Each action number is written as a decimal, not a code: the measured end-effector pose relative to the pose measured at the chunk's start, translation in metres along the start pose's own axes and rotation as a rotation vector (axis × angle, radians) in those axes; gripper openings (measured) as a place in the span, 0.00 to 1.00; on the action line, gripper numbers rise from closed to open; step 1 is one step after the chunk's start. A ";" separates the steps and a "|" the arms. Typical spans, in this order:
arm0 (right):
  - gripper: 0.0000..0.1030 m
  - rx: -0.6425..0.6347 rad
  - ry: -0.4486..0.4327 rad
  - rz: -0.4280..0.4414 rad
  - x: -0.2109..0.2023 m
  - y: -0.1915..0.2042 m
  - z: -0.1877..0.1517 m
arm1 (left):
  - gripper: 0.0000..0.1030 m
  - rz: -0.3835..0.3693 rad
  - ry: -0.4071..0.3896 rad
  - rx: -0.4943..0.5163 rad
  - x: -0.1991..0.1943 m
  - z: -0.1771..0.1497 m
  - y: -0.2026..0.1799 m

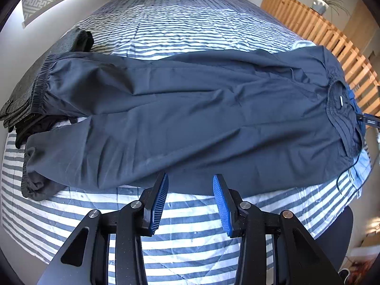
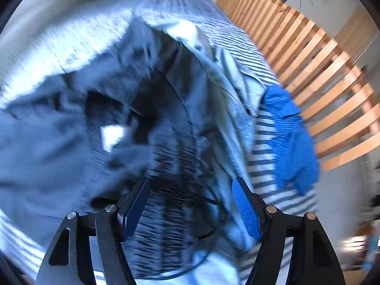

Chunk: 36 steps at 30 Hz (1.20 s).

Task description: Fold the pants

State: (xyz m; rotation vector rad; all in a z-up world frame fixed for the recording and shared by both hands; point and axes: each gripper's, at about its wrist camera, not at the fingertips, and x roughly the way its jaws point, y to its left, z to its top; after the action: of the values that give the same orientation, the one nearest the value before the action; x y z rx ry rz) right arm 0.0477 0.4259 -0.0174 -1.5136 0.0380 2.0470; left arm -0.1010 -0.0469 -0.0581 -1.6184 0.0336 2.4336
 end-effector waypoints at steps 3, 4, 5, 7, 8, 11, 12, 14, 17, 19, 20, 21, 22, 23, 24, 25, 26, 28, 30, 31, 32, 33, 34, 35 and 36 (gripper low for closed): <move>0.42 0.019 0.038 0.022 0.014 -0.002 -0.003 | 0.41 -0.007 0.000 0.008 -0.002 -0.003 -0.003; 0.33 0.036 0.050 0.070 0.015 -0.006 -0.005 | 0.41 -0.009 -0.002 0.008 -0.003 -0.004 -0.002; 0.21 0.060 0.060 0.135 0.017 -0.012 -0.006 | 0.41 -0.011 -0.002 0.006 -0.004 -0.005 -0.001; 0.13 0.104 0.062 0.207 0.016 -0.024 -0.011 | 0.41 -0.014 -0.002 0.004 -0.005 -0.007 0.000; 0.03 0.116 0.063 0.209 0.015 -0.029 -0.014 | 0.41 -0.013 0.000 0.004 -0.005 -0.007 0.001; 0.02 0.143 0.057 0.234 0.011 -0.041 -0.022 | 0.41 -0.014 0.007 0.001 -0.002 -0.009 0.002; 0.02 0.151 0.045 0.218 0.007 -0.045 -0.024 | 0.41 -0.015 0.011 0.001 0.000 -0.009 0.001; 0.02 0.169 0.029 0.257 0.003 -0.051 -0.025 | 0.41 -0.018 0.018 0.007 0.004 -0.009 -0.003; 0.05 0.128 -0.014 0.278 -0.012 -0.045 -0.023 | 0.41 -0.030 0.024 0.023 0.008 -0.008 -0.013; 0.34 0.104 0.010 0.309 -0.015 -0.036 -0.021 | 0.41 -0.038 0.026 0.031 0.011 -0.008 -0.021; 0.57 0.092 0.016 0.318 -0.015 -0.031 -0.020 | 0.41 -0.044 0.027 0.034 0.011 -0.008 -0.024; 0.61 0.072 0.001 0.305 -0.018 -0.026 -0.020 | 0.41 -0.049 0.028 0.042 0.012 -0.008 -0.028; 0.61 0.048 -0.010 0.278 -0.021 -0.019 -0.020 | 0.41 -0.051 0.030 0.048 0.013 -0.007 -0.033; 0.61 0.004 -0.019 0.238 -0.022 -0.008 -0.021 | 0.41 -0.054 0.032 0.056 0.014 -0.008 -0.036; 0.61 -0.030 -0.016 0.203 -0.021 -0.001 -0.022 | 0.41 -0.055 0.035 0.061 0.014 -0.007 -0.038; 0.61 -0.063 -0.007 0.155 -0.018 0.006 -0.024 | 0.41 -0.057 0.036 0.066 0.014 -0.007 -0.041; 0.61 -0.094 -0.001 0.094 -0.015 0.011 -0.027 | 0.41 -0.058 0.037 0.069 0.014 -0.008 -0.042; 0.60 -0.145 0.006 0.005 -0.007 0.016 -0.032 | 0.41 -0.064 0.036 0.075 0.013 -0.009 -0.045; 0.38 -0.132 0.000 -0.013 -0.004 0.008 -0.038 | 0.41 -0.067 0.034 0.076 0.012 -0.010 -0.045; 0.26 -0.120 0.004 -0.011 -0.003 0.004 -0.037 | 0.41 -0.068 0.033 0.074 0.012 -0.010 -0.045; 0.04 -0.083 0.022 -0.025 -0.001 -0.004 -0.038 | 0.41 -0.070 0.034 0.073 0.013 -0.011 -0.044; 0.05 -0.049 0.021 -0.016 -0.002 -0.011 -0.038 | 0.41 -0.073 0.035 0.070 0.013 -0.011 -0.043; 0.05 -0.013 0.013 0.021 -0.004 -0.020 -0.037 | 0.41 -0.079 0.035 0.066 0.013 -0.011 -0.042; 0.04 0.038 0.010 0.074 -0.008 -0.032 -0.039 | 0.41 -0.085 0.036 0.064 0.013 -0.012 -0.042; 0.04 0.081 0.006 0.115 -0.013 -0.040 -0.039 | 0.41 -0.093 0.038 0.063 0.014 -0.012 -0.043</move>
State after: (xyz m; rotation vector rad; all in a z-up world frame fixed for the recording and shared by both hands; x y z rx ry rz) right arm 0.1024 0.4395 -0.0072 -1.4988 0.2122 2.1044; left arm -0.0866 -0.0047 -0.0712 -1.6024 0.0394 2.3088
